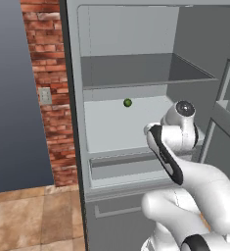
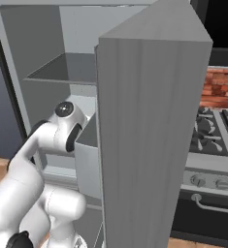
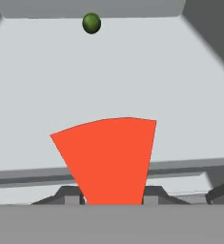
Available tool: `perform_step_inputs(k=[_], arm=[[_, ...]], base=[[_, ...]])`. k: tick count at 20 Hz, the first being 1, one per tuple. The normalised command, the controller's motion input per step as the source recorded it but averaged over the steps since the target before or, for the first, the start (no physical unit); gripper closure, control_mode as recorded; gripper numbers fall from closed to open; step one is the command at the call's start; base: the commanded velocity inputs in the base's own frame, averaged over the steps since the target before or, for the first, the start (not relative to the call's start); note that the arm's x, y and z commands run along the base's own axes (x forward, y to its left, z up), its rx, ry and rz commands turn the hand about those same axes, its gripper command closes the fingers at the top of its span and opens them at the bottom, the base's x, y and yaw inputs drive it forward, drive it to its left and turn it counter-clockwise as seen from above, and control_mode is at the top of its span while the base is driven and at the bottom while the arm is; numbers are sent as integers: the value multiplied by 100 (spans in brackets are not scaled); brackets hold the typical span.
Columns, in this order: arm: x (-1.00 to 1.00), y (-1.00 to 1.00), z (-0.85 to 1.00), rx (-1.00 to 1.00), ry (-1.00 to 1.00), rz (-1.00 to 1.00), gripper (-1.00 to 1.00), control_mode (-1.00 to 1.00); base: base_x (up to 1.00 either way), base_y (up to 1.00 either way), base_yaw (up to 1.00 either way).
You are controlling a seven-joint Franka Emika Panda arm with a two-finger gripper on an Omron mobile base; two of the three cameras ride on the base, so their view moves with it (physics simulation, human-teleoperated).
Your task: Pick the cheese from the fridge and the cheese grater from the cabinet and place them next to the salad bowl.
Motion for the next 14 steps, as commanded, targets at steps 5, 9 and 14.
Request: perform_step_inputs(k=[5, 9, 14], arm=[[-42, 0, 34, 0, 0, 0, 100, -100], [-46, 0, 43, 0, 2, 0, 100, -100], [-52, 0, 30, 0, 4, 0, 100, -100]], base=[[0, 0, 0], [0, 0, 0], [0, 0, 0]])
